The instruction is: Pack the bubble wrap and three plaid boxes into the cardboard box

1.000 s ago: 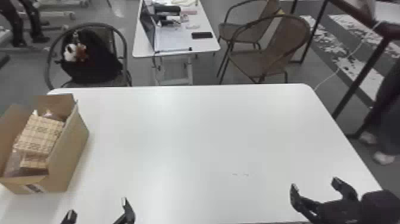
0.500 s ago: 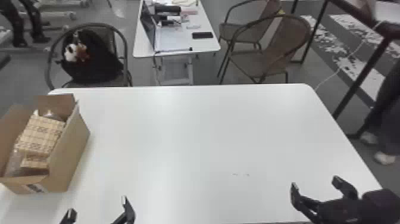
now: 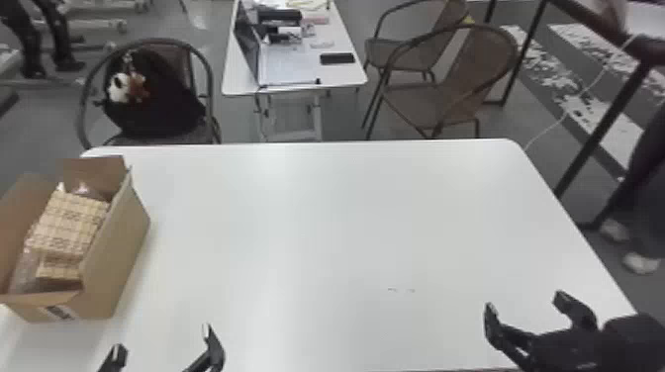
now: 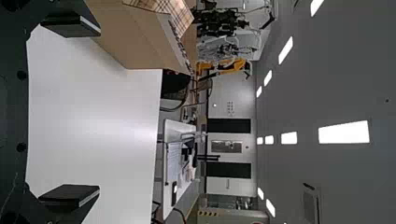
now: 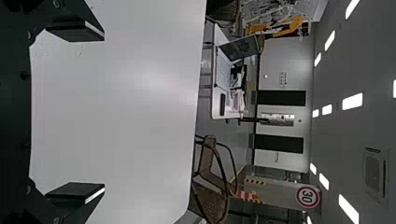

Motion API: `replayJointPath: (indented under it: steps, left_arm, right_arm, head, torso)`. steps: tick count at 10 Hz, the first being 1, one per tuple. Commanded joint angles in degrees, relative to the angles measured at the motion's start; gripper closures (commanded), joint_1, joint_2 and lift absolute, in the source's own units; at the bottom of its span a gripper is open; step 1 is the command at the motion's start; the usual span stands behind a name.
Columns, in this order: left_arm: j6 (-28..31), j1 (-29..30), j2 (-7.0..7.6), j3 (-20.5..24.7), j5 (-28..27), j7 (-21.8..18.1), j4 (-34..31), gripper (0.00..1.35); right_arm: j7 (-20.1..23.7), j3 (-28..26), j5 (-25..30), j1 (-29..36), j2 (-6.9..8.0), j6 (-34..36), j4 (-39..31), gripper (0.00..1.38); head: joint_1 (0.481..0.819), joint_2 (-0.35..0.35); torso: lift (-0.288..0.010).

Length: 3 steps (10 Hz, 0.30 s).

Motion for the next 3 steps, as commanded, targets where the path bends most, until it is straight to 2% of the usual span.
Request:
replayJointPath:
  steps: [1, 3]
  left_arm:
    - [0.0, 0.0, -0.24, 0.0, 0.0, 0.0, 0.0, 0.12]
    - [0.0, 0.0, -0.24, 0.0, 0.0, 0.0, 0.0, 0.12]
  right_arm:
    - [0.0, 0.0, 0.1, 0.1, 0.0, 0.0, 0.0, 0.16]
    - [0.0, 0.1, 0.1, 0.0, 0.0, -0.1, 0.0, 0.16]
  head:
    - [0.695, 0.001]
    - [0.695, 0.001]
  torso:
    - [-0.092]
    - [-0.092]
